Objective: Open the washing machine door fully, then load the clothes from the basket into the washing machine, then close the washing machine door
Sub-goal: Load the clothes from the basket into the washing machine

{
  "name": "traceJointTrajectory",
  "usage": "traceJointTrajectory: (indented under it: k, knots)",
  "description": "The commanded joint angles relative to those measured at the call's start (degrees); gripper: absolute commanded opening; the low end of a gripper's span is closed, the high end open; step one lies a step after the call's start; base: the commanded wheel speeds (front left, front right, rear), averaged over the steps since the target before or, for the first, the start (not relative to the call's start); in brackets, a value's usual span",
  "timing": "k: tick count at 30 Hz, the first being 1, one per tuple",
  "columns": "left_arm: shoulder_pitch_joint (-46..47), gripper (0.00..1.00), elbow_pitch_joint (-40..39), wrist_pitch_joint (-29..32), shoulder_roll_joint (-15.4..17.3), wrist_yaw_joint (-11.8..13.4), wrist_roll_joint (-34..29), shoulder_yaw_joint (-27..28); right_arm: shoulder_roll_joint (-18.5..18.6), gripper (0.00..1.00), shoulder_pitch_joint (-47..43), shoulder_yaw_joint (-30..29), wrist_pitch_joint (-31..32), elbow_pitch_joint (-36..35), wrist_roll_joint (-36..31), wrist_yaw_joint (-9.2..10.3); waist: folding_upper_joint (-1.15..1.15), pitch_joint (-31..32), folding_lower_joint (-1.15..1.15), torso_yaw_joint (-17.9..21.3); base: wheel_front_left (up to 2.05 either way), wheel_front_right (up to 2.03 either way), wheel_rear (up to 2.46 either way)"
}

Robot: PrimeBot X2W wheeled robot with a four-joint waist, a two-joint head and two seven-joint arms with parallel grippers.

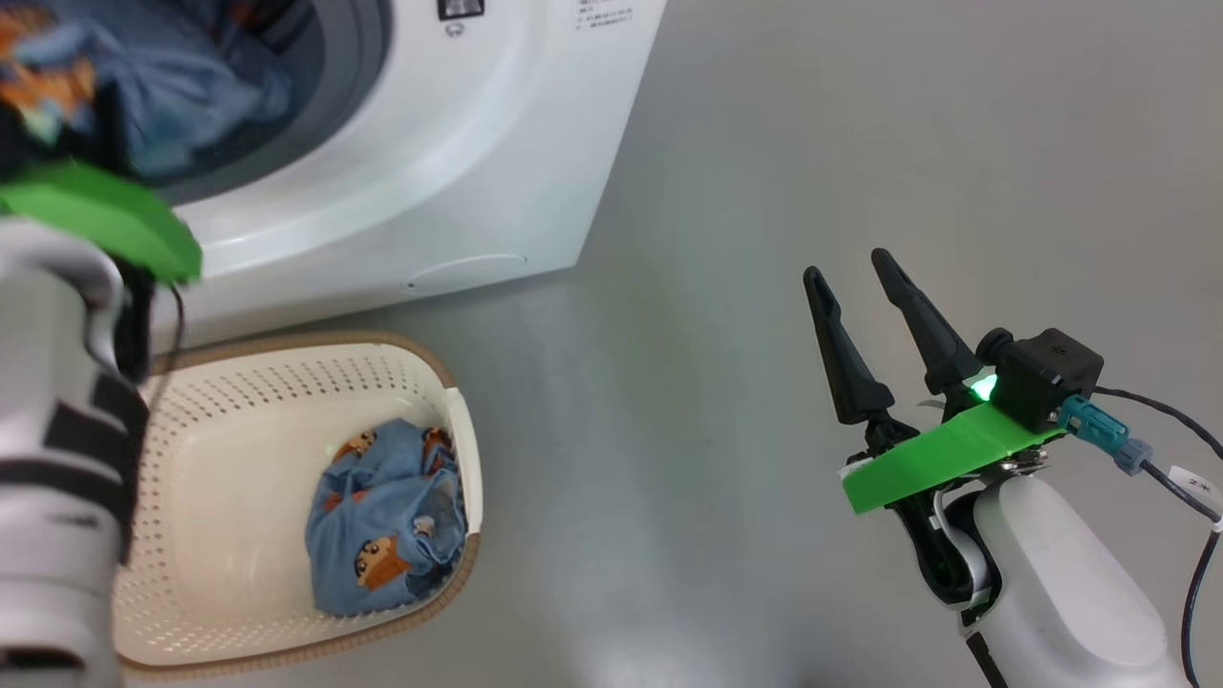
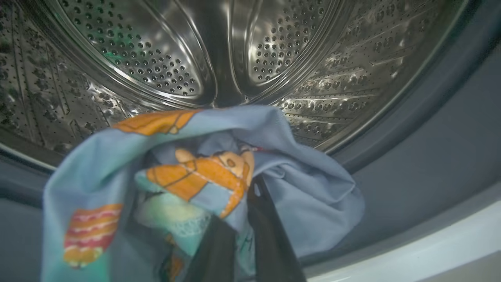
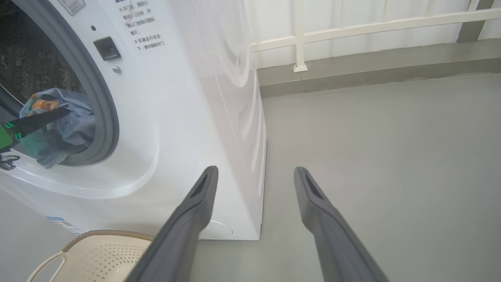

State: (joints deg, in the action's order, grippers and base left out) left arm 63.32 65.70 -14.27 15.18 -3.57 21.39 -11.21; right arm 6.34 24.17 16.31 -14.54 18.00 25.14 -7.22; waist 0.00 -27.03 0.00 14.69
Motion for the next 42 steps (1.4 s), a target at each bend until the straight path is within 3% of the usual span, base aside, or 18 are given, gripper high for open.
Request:
traceJointTrajectory:
  k: [1,13,23,24,25,33,42]
  knots:
    - [3.5,0.0,-0.9,0.3,3.0,0.1,-0.8,0.5,0.0,1.0,0.1,0.7,-0.5,-1.6,0.2,-0.26,0.0,-1.8,0.0,1.1,0.0,0.0,0.0]
    - [19.6,0.0,1.3,5.1,7.9,-1.0,-3.2,-2.4,-2.2,1.0,1.0,0.5,-0.5,-3.6,1.0,-0.26,0.0,-11.0,0.0,7.1,0.0,0.0,0.0]
    - [28.8,0.0,1.5,3.8,10.3,-2.3,-5.7,-5.5,-3.3,1.0,1.7,1.2,-0.5,-4.1,1.8,-0.26,0.0,-14.0,0.0,9.6,0.0,0.0,0.0]
    - [29.1,0.38,2.3,4.6,10.3,-2.4,-5.6,-5.6,-3.3,1.0,1.7,1.2,-0.5,-4.0,1.8,-0.26,0.0,-14.0,0.0,9.7,0.0,0.0,0.0]
    - [29.3,1.0,3.3,5.8,10.2,-2.4,-5.7,-5.9,-3.3,1.0,1.8,1.2,-0.5,-3.9,1.9,-0.26,0.0,-13.9,0.0,9.7,0.0,0.0,0.0]
    - [28.1,1.0,6.9,13.3,8.9,-1.0,-4.7,-6.3,-3.4,1.0,2.1,0.9,-0.5,-3.5,1.6,-0.26,0.0,-11.7,0.0,8.1,0.0,0.0,0.0]
    - [19.7,1.0,7.3,4.9,6.0,-2.5,-0.9,-4.7,-3.2,1.0,2.3,1.1,-0.5,-2.0,0.9,-0.26,0.0,-6.1,0.0,4.9,0.0,0.0,0.0]
